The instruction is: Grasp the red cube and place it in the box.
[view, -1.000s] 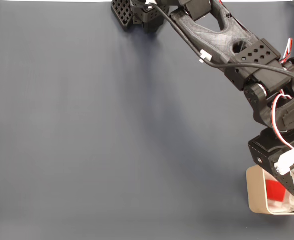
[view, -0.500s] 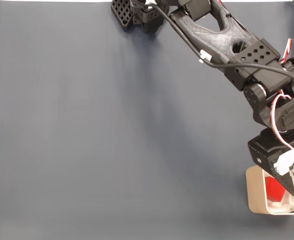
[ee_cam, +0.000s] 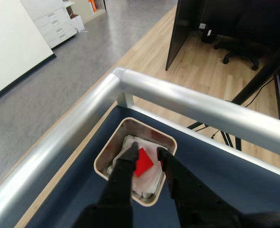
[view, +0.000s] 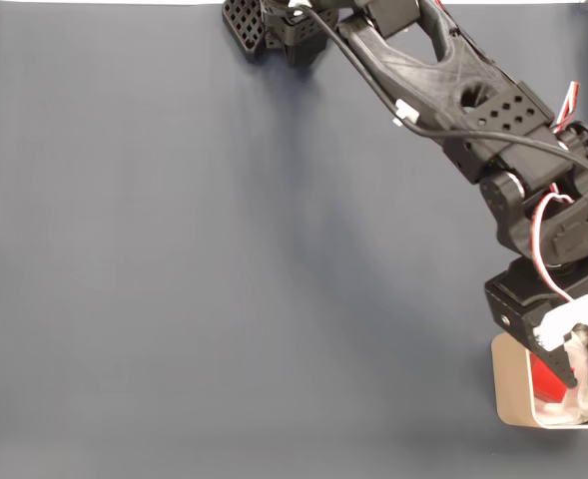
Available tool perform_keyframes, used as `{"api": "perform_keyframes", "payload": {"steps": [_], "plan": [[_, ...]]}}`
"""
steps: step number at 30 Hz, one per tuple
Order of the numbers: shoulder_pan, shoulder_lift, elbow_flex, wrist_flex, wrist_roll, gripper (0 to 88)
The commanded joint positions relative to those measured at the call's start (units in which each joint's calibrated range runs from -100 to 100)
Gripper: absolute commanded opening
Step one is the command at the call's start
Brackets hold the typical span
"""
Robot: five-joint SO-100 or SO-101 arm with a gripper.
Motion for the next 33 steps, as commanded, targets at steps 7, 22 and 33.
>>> {"api": "perform_keyframes", "payload": {"steps": [7,22,33], "plan": [[4.8,-16.3,10.8,-3.3,-0.7,0.0],[15.4,-45.5,44.3,-3.9,-0.8,0.0],[21.1,-72.9,80.3,-10.4,-0.3,0.0]]}}
